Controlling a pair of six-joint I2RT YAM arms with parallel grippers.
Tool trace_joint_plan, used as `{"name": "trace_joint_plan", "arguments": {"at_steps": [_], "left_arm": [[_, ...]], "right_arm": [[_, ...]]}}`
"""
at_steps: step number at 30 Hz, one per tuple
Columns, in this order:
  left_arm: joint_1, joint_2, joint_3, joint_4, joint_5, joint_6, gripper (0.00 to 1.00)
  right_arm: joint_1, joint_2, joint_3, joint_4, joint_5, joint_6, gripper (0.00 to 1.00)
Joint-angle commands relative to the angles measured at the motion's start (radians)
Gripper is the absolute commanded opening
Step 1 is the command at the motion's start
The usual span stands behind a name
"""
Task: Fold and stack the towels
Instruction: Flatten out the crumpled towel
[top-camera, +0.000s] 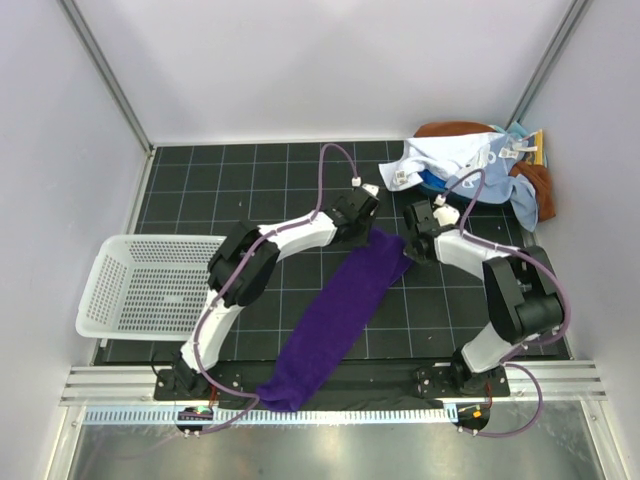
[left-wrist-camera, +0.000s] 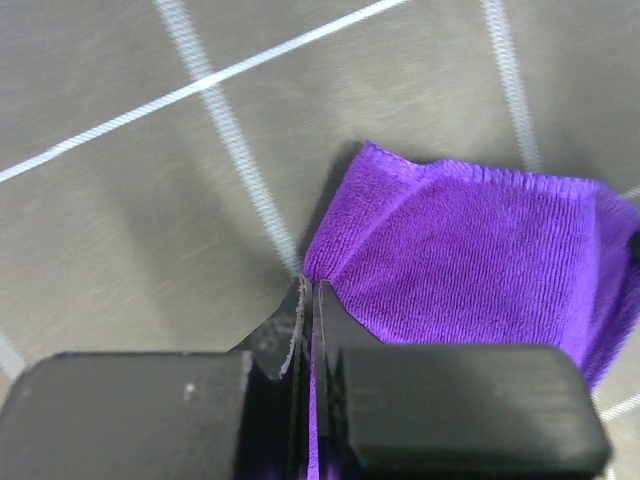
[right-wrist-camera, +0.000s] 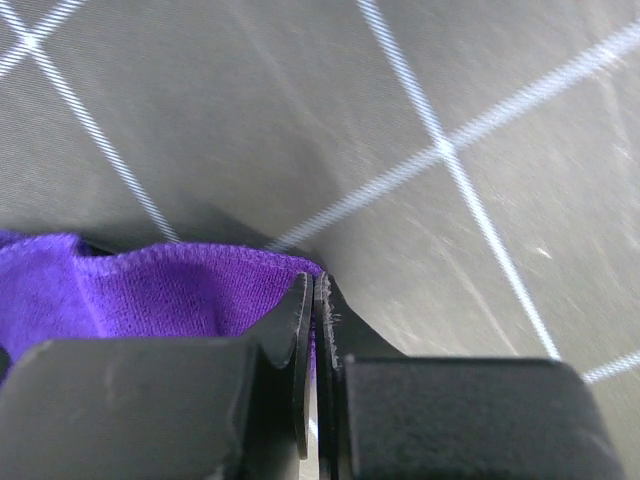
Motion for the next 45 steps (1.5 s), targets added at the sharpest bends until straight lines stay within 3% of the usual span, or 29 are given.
{"name": "trace_joint_plan", "arguments": {"at_steps": [1, 7, 12, 15, 18, 19, 20, 22, 24, 30, 38, 45], "left_arm": [[0.008, -0.092, -0.057, -0.046, -0.181, -0.027, 0.0], [0.112, -0.274, -0.165, -0.178, -0.396, -0.153, 0.0], [0.16, -0.428, -0.317, -0.234, -0.441, -0.176, 0.0], [0.154, -0.453, -0.353, -0.248, -0.399, -0.176, 0.01], [0.14, -0.44, -0.373, -0.231, -0.359, -0.164, 0.11], [0.139, -0.43, -0.373, -0.229, -0.356, -0.165, 0.29], [0.138, -0.425, -0.372, -0.223, -0.341, -0.167, 0.37], [0.138, -0.413, -0.358, -0.214, -0.336, -0.167, 0.51], [0.14, -0.402, -0.335, -0.215, -0.342, -0.164, 0.58], [0.163, -0.339, -0.229, -0.264, -0.336, -0.15, 0.61], [0.252, -0.261, -0.203, -0.212, -0.142, -0.168, 0.56], [0.266, -0.174, -0.137, -0.197, -0.08, -0.182, 0.55]], "right_arm": [[0.002, 0.084, 0.091, -0.028, -0.054, -0.077, 0.01], [0.062, 0.21, 0.365, -0.131, -0.083, -0.22, 0.01], [0.204, 0.317, 0.631, -0.281, 0.035, -0.33, 0.01], [0.203, 0.349, 0.669, -0.307, 0.047, -0.341, 0.01], [0.189, 0.366, 0.657, -0.311, 0.08, -0.356, 0.01], [0.173, 0.372, 0.651, -0.312, 0.078, -0.359, 0.01], [0.163, 0.38, 0.648, -0.312, 0.069, -0.364, 0.01], [0.153, 0.4, 0.642, -0.311, 0.074, -0.382, 0.01], [0.148, 0.406, 0.636, -0.311, 0.08, -0.392, 0.01], [0.125, 0.402, 0.616, -0.315, 0.1, -0.405, 0.01], [0.093, 0.399, 0.61, -0.306, 0.06, -0.407, 0.01], [0.091, 0.402, 0.596, -0.291, 0.04, -0.401, 0.01]]}}
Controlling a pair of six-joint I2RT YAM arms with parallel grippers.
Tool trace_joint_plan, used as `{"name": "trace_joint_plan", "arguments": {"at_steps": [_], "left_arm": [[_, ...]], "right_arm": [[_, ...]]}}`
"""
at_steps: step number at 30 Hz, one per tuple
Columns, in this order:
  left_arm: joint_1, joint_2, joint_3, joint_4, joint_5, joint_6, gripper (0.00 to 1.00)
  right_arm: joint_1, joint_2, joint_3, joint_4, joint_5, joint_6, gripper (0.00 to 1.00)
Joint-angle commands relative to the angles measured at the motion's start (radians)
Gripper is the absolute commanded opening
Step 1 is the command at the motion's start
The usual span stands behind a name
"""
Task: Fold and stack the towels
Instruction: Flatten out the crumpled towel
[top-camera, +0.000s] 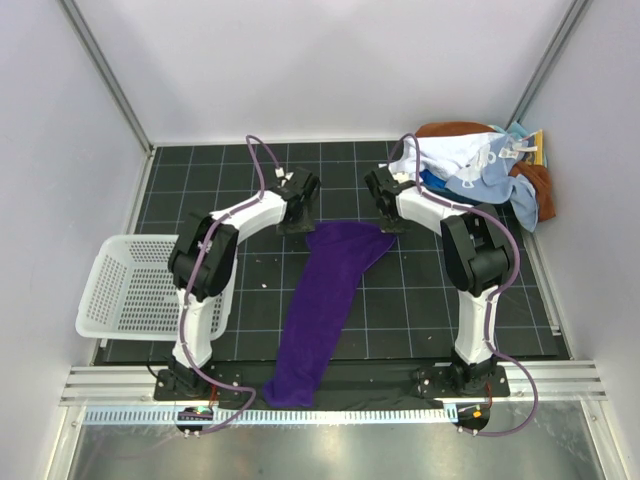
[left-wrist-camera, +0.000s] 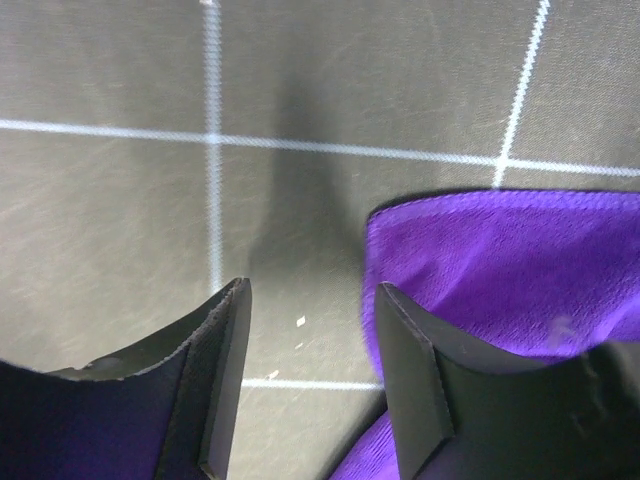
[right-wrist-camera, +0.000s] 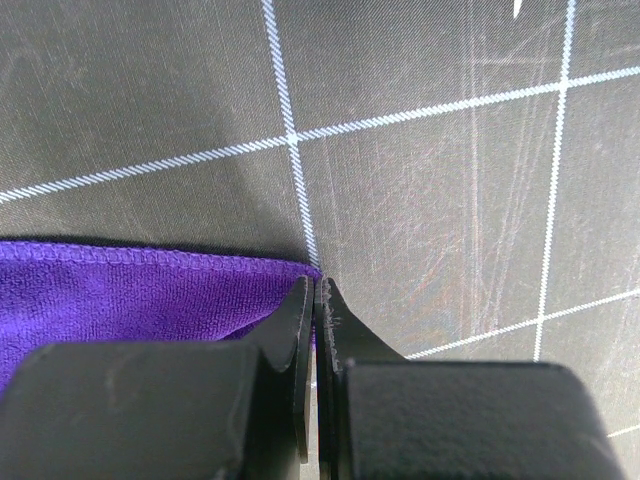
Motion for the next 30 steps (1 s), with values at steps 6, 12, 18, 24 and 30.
{"name": "trace_joint_plan", "arguments": {"at_steps": [6, 12, 18, 24, 30], "left_arm": [[-0.007, 0.051, 0.044, 0.076, 0.085, -0.069, 0.57], [-0.01, 0.085, 0.053, 0.072, 0.065, -0.099, 0.56], [-0.036, 0.137, 0.098, 0.003, -0.01, -0.1, 0.52], [-0.056, 0.174, 0.085, -0.007, -0.049, -0.119, 0.43], [-0.062, 0.185, 0.082, -0.004, -0.047, -0.114, 0.25]], "right_arm": [[0.001, -0.021, -0.012, 0.035, -0.026, -0.007, 0.01], [-0.001, -0.024, -0.026, 0.055, -0.04, -0.008, 0.01], [-0.002, -0.024, -0.034, 0.066, -0.058, -0.01, 0.01], [-0.005, -0.033, -0.041, 0.072, -0.08, -0.01, 0.01], [-0.007, -0.041, -0.037, 0.071, -0.088, -0.01, 0.01]]}}
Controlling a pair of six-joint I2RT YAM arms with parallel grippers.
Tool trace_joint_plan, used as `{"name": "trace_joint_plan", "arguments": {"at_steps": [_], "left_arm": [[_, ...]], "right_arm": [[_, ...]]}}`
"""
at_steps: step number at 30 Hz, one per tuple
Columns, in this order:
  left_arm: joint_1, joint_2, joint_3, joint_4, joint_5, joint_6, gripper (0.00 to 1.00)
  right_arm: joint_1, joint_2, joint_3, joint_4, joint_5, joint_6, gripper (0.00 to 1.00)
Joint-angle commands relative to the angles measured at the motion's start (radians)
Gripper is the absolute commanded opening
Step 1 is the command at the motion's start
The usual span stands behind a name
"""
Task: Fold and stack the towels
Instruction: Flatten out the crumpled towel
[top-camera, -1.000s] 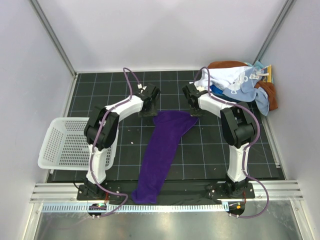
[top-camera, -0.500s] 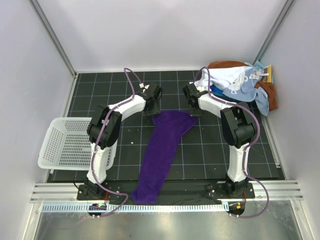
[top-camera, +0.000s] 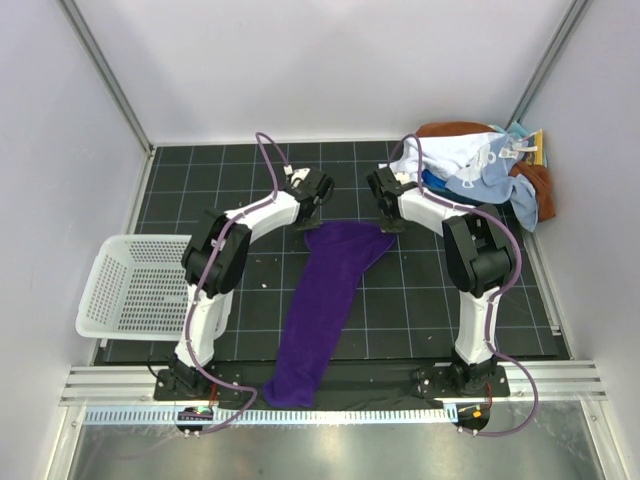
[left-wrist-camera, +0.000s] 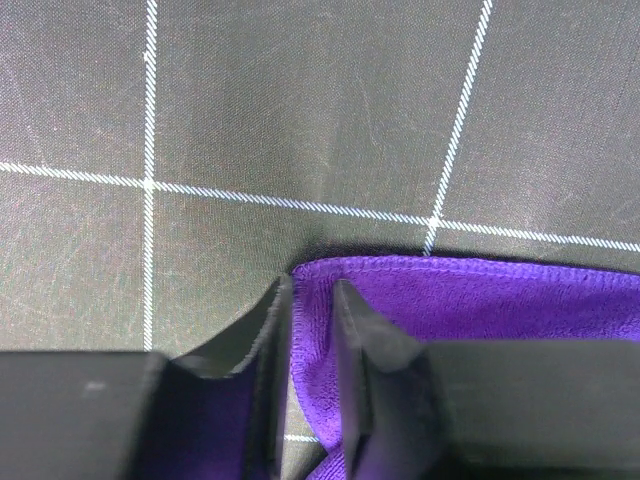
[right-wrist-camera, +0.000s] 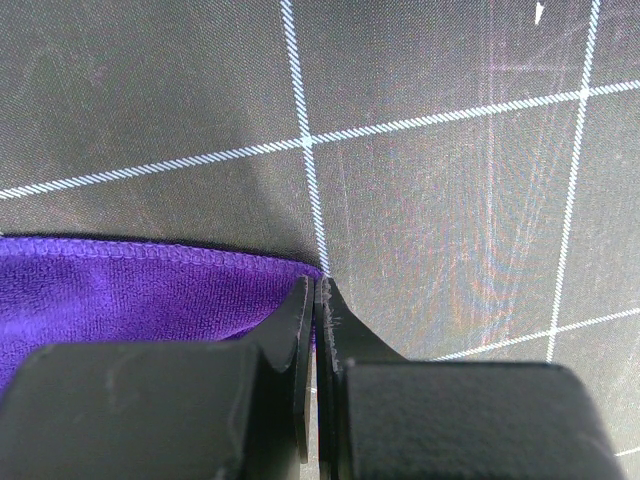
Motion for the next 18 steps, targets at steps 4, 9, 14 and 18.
{"name": "trace_joint_plan", "arguments": {"at_steps": [4, 9, 14, 18], "left_arm": [[-0.011, 0.049, -0.002, -0.031, 0.028, 0.013, 0.17], [-0.011, -0.046, 0.015, -0.062, -0.012, 0.061, 0.0], [-0.011, -0.178, 0.03, -0.111, -0.049, 0.121, 0.0], [-0.011, -0.322, 0.018, -0.138, -0.063, 0.15, 0.0]], "right_arm": [[0.0, -0.048, 0.012, 0.013, -0.055, 0.002, 0.01], [0.002, -0.12, 0.054, -0.013, -0.064, -0.013, 0.01], [0.009, -0.247, 0.078, -0.029, -0.078, -0.034, 0.01], [0.029, -0.363, 0.105, -0.045, -0.081, -0.062, 0.01]]}}
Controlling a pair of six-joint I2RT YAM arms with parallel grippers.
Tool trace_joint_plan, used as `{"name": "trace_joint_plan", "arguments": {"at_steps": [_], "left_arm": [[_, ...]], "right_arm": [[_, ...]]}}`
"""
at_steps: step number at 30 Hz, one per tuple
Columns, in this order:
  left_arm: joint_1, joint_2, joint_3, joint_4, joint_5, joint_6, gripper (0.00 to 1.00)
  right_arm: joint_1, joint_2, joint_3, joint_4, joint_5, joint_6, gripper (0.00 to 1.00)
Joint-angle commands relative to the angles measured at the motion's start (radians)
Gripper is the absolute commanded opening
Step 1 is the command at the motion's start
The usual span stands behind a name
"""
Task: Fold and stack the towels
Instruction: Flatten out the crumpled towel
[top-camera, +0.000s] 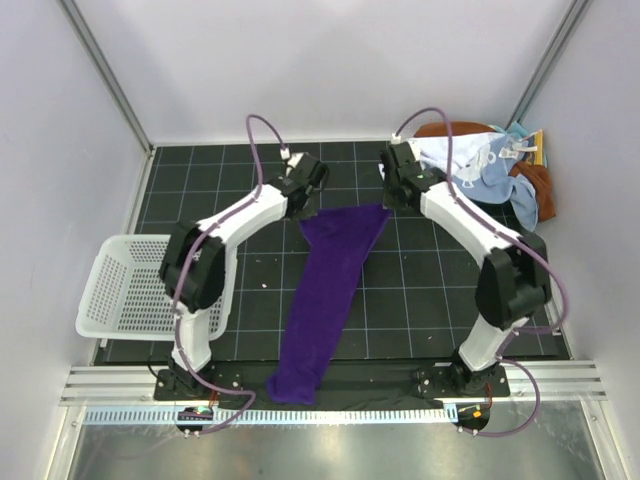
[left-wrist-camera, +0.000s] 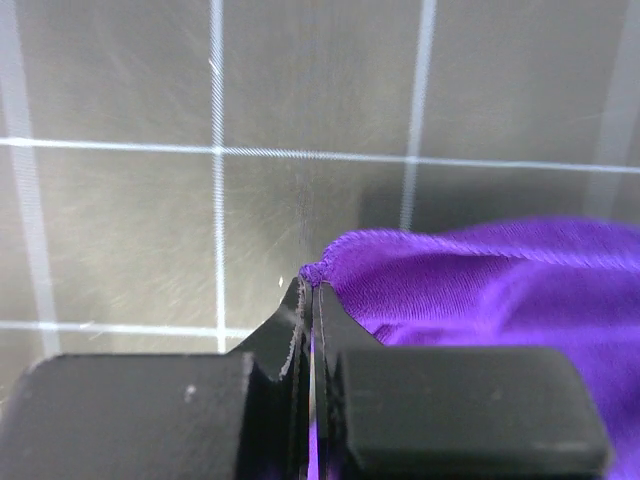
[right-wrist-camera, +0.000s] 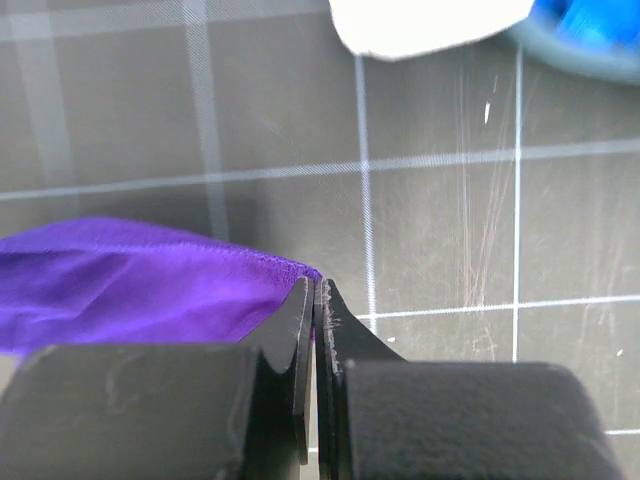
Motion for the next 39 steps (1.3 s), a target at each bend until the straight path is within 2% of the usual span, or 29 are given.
{"name": "trace_joint_plan", "arguments": {"at_steps": [1, 6, 15, 24, 32, 39], "left_arm": [[-0.003, -0.199, 0.014, -0.043, -0.047, 0.052, 0.0], [-0.017, -0.39, 0.037, -0.106, -0.061, 0.112, 0.0], [-0.041, -0.595, 0.259, -0.268, -0.026, 0.231, 0.0], [-0.044, -0.695, 0.455, -0.314, 0.091, 0.313, 0.0], [-0.044, -0.811, 0.474, -0.242, 0.241, 0.348, 0.0], [-0.044, -0.826, 0.551, -0.233, 0.324, 0.351, 0.0]], "right_arm": [[0.023, -0.166, 0.074, -0.003, -0.001, -0.04, 0.01], [0.066, -0.281, 0.14, -0.029, -0.015, -0.093, 0.01], [0.109, -0.458, 0.29, -0.055, -0.08, -0.178, 0.01], [0.109, -0.49, 0.5, -0.121, -0.174, -0.219, 0.01], [0.107, -0.516, 0.624, -0.154, -0.265, -0.233, 0.01], [0.109, -0.525, 0.712, -0.181, -0.305, -0.245, 0.01]]}}
